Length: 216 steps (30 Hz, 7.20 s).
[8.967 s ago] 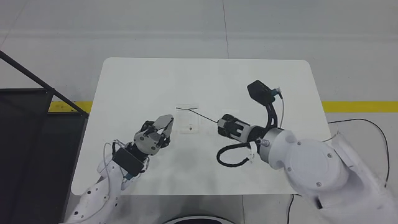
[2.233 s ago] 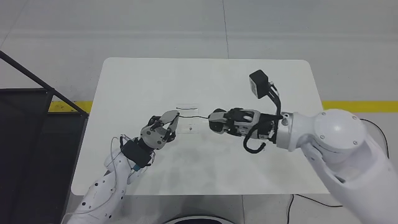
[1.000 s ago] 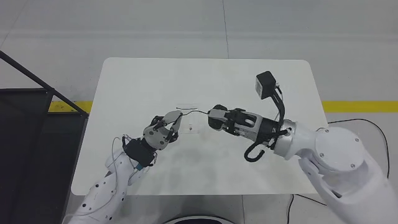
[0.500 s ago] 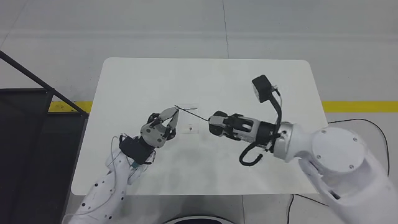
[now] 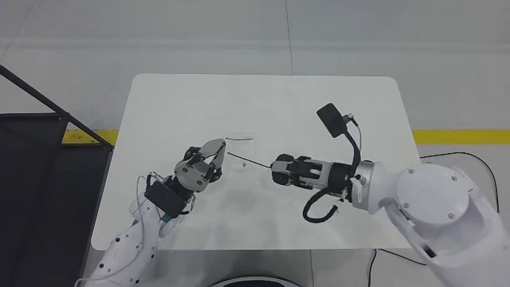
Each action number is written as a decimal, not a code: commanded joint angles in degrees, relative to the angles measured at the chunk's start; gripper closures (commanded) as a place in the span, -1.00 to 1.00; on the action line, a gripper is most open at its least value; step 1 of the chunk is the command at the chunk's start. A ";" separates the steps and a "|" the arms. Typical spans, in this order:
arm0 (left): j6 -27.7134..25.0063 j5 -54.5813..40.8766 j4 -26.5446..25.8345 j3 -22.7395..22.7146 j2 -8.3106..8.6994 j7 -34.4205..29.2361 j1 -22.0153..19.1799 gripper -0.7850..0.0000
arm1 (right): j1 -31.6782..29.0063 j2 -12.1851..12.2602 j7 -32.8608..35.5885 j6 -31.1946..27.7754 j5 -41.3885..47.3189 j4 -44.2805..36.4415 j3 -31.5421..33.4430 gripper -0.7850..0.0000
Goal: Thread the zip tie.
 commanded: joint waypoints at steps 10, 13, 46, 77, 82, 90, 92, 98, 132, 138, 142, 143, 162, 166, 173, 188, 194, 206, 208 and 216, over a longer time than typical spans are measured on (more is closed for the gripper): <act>-0.11 0.44 0.35 0.34 -0.02 -0.15 -0.15 1.00 | -1.34 0.05 -0.75 -0.90 1.94 -0.10 1.63 1.00; -0.02 0.44 0.47 0.52 -0.06 -0.14 -0.26 1.00 | -1.41 0.07 -0.83 -0.51 2.05 -0.08 1.72 1.00; 0.02 0.22 0.87 0.85 -0.16 -0.21 -0.62 1.00 | -0.67 -0.40 -2.30 -0.73 4.26 1.03 1.06 1.00; -0.12 1.20 1.44 1.32 -0.18 -0.25 -0.87 1.00 | -2.83 -0.57 -3.90 -3.96 8.81 1.32 3.79 1.00; -0.21 1.41 1.53 1.51 -0.19 -0.42 -0.98 1.00 | -3.73 -0.59 -4.28 -5.21 10.16 1.36 4.83 1.00; -0.18 1.50 1.57 1.88 -0.24 -0.73 -1.18 1.00 | -4.81 -0.51 -3.98 -6.18 10.50 1.15 5.71 1.00; -0.15 1.50 1.57 1.92 -0.25 -0.76 -1.20 1.00 | -4.96 -0.50 -3.90 -6.30 10.52 1.17 5.83 1.00; -0.15 1.59 1.58 1.95 -0.25 -0.78 -1.21 1.00 | -5.48 -0.51 -3.73 -7.27 10.91 1.20 6.26 1.00; -0.15 1.59 1.58 1.95 -0.25 -0.78 -1.21 1.00 | -2.72 -0.36 -0.92 -3.11 4.88 0.97 3.11 1.00; -0.17 0.86 0.55 1.98 -0.30 -2.35 -0.84 1.00 | -0.83 -0.03 0.91 0.85 1.09 0.24 1.70 1.00; -3.42 -1.74 -0.11 1.63 -0.21 -3.27 -0.51 1.00 | -0.79 0.28 1.66 2.18 -0.20 -0.71 2.03 1.00; -5.28 -2.76 -0.23 1.47 -0.14 -3.48 -0.53 1.00 | -0.93 0.44 2.35 2.50 -0.70 -1.20 2.17 1.00; -18.46 -8.16 -1.12 0.10 0.57 -8.66 -0.71 1.00 | -3.01 1.71 6.11 2.51 -3.47 -2.67 4.97 1.00; -18.52 -8.38 -1.61 0.64 0.53 -10.08 -0.80 1.00 | -4.40 1.31 2.12 1.19 -1.18 -2.76 4.91 1.00; -17.92 -8.42 -0.98 1.19 0.47 -10.23 -1.46 1.00 | -3.75 1.06 0.33 2.34 0.32 -2.65 4.53 1.00; -17.56 -8.37 -0.77 1.46 0.57 -9.10 -1.53 1.00 | -1.73 0.90 -0.61 4.80 1.54 -2.17 3.30 1.00; -17.56 -8.28 -0.78 1.50 0.63 -8.86 -1.50 1.00 | -1.44 0.91 -0.83 4.93 2.07 -1.97 3.17 1.00; -17.66 -8.55 -0.85 1.42 0.76 -8.58 -1.45 1.00 | -1.21 1.01 -1.13 5.10 2.69 -1.72 2.92 1.00; -17.66 -8.56 -0.85 1.41 0.78 -8.56 -1.44 1.00 | -1.30 1.03 -1.26 5.01 2.81 -1.66 2.95 1.00; -17.67 -8.58 -0.79 1.35 0.86 -8.22 -1.37 1.00 | -1.70 1.10 -1.63 4.51 3.32 -1.63 2.94 1.00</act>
